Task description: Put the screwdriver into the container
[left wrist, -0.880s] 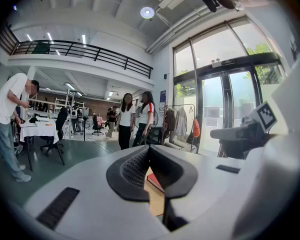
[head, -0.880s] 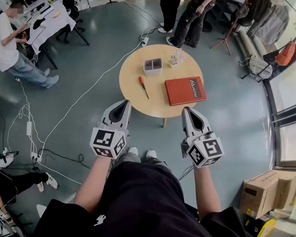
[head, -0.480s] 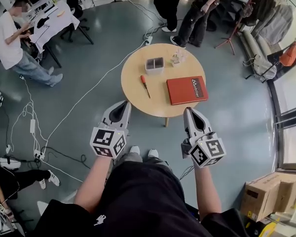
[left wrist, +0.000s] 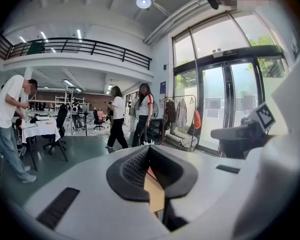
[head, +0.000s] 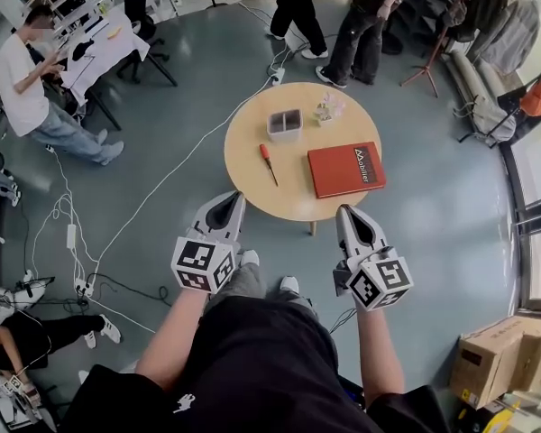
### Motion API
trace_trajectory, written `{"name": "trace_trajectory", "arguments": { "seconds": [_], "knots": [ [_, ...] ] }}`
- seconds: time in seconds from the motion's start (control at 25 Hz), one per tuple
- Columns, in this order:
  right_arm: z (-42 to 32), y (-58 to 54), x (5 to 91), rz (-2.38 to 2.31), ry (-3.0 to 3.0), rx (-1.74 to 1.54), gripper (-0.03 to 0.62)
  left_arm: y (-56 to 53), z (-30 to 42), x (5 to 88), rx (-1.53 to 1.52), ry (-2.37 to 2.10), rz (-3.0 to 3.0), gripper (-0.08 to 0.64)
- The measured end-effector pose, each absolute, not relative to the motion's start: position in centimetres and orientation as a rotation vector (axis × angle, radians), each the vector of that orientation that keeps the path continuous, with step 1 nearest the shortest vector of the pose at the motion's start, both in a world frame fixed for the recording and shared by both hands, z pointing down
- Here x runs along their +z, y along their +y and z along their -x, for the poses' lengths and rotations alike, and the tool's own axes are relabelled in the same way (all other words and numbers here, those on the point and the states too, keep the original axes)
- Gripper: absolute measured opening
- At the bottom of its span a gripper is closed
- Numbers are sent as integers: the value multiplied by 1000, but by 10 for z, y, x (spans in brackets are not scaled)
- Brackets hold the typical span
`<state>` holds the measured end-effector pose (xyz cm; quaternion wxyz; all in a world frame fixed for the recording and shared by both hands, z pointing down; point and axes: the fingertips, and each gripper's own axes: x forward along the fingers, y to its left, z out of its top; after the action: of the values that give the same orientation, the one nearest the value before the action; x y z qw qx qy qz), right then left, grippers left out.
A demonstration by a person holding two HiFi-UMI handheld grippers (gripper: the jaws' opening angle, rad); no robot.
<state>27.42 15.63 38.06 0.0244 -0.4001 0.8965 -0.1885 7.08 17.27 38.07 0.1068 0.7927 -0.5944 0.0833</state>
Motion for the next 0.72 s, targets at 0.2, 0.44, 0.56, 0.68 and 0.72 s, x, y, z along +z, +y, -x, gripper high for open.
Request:
{"name": "trace_trajectory", "arguments": {
  "seconds": [0.2,0.44,0.56,0.68,0.72],
  "knots": [
    [-263,144,388,1256,2780,-603,2,156,-62,386,257,-1726,-2345,3],
    [-233,112,398,1325,2800,-598,2,112,-34,410,264,-1646,-2354,3],
    [-223,87,393,1375,2787,-589,2,74,-24,408,248,-1601,-2382,3],
    [-209,59,390,1438,2765,-583,2,34,-14,402,223,-1541,-2426,3],
    [-203,49,390,1458,2761,-582,2,23,-10,400,220,-1519,-2443,3]
  ]
}}
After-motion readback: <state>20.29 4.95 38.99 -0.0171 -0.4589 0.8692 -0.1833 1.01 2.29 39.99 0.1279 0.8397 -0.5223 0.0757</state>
